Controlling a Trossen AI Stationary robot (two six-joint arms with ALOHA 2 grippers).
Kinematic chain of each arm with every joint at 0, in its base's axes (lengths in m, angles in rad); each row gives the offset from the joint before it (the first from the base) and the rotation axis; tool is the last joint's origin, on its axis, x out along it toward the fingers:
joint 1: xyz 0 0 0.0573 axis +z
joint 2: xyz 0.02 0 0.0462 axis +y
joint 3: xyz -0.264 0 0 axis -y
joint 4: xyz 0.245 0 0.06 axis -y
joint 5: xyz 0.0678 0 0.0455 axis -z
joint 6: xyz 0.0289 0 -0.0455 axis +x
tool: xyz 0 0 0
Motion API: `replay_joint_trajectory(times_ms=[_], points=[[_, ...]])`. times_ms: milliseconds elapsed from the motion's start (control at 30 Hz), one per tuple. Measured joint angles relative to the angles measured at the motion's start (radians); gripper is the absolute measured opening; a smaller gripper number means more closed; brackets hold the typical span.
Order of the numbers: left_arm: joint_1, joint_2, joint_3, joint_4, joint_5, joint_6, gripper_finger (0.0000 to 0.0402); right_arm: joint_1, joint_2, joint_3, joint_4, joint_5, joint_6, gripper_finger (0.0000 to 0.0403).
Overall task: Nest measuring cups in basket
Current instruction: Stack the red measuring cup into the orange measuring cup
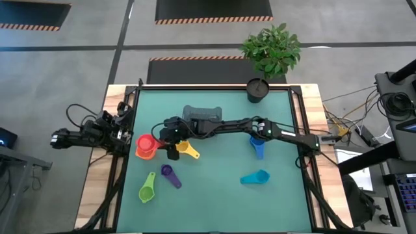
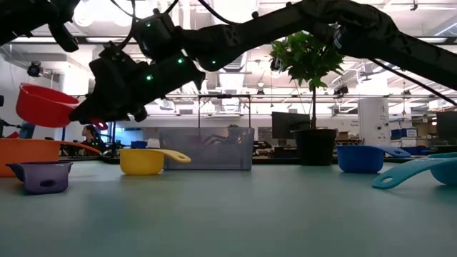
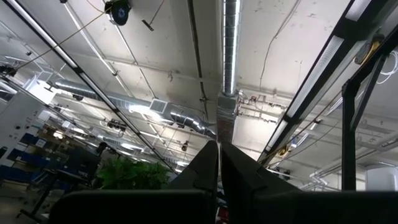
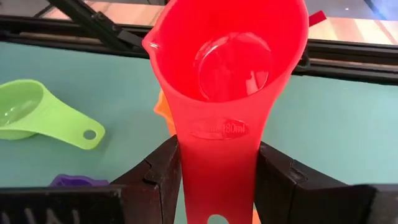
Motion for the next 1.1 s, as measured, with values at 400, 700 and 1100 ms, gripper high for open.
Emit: replay_joint_trajectory(times_ms=[400,700,1100], points=[[0.000,0.000,0.000,0.000,0.000,0.000,0.0000,0.008,0.000,0.000,0.000,0.000,-0.024,0.0149],[0.000,0.000,0.000,0.000,0.000,0.000,0.0000,0.008,0.000,0.000,0.002,0.003,-0.024,0.0160],[0.000,0.000,0.000,0.000,0.000,-0.001,0.0000,-0.007,-0.001,0.001,0.003,0.022,-0.024,0.0160]])
